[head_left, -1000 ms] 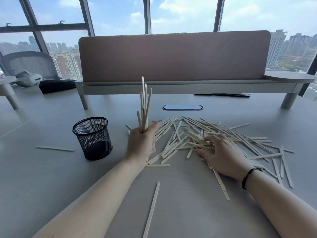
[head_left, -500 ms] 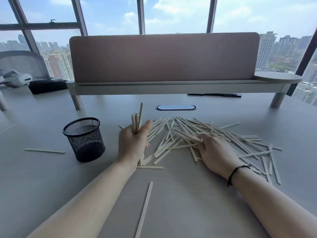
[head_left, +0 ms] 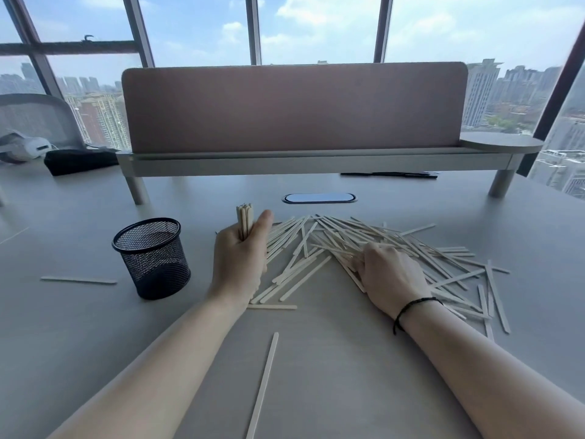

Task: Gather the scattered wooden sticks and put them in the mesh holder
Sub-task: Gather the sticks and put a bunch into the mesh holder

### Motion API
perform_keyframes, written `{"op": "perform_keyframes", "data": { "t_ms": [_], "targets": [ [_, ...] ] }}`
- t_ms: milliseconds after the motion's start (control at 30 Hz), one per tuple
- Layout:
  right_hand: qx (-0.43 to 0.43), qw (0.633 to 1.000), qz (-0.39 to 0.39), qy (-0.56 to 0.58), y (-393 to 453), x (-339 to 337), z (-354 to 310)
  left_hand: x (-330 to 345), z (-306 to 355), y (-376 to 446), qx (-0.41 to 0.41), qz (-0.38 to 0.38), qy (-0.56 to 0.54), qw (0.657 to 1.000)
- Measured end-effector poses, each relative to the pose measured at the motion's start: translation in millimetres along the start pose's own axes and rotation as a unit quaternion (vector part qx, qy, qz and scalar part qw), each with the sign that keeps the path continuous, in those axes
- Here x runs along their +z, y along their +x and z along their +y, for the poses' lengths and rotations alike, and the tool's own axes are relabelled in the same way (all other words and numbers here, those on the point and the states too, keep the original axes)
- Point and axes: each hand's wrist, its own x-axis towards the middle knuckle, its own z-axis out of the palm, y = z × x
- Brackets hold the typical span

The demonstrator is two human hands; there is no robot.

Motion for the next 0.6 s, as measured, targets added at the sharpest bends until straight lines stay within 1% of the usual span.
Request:
{"op": "perform_keyframes", "data": {
  "t_ms": [167, 300, 467, 533, 600],
  "targets": [
    [-0.003, 1.000, -0.019, -0.021, -2.6, -10.7, -5.4, -0.6, 5.2, -13.1, 0.027, -0.035, 0.064, 0.997],
    [-0.013, 0.999, -0.021, -0.021, -2.6, -17.4, -10.5, -5.4, 7.5, -22.0, 0.039, -0.047, 0.075, 0.995],
    [-0.032, 0.998, 0.051, 0.008, -1.3, -33.8, -18.1, -11.9, 9.3, -24.9, 0.030, -0.043, 0.079, 0.995],
    [-0.034, 0.996, 0.060, 0.054, 2.1, -41.2, -26.2, -13.2, 9.3, -25.3, 0.023, -0.038, 0.083, 0.996],
    [-0.037, 0.988, 0.067, 0.137, 6.7, -51.9, -38.8, -14.0, 10.3, -25.3, 0.017, -0.030, 0.077, 0.996]
  ]
}}
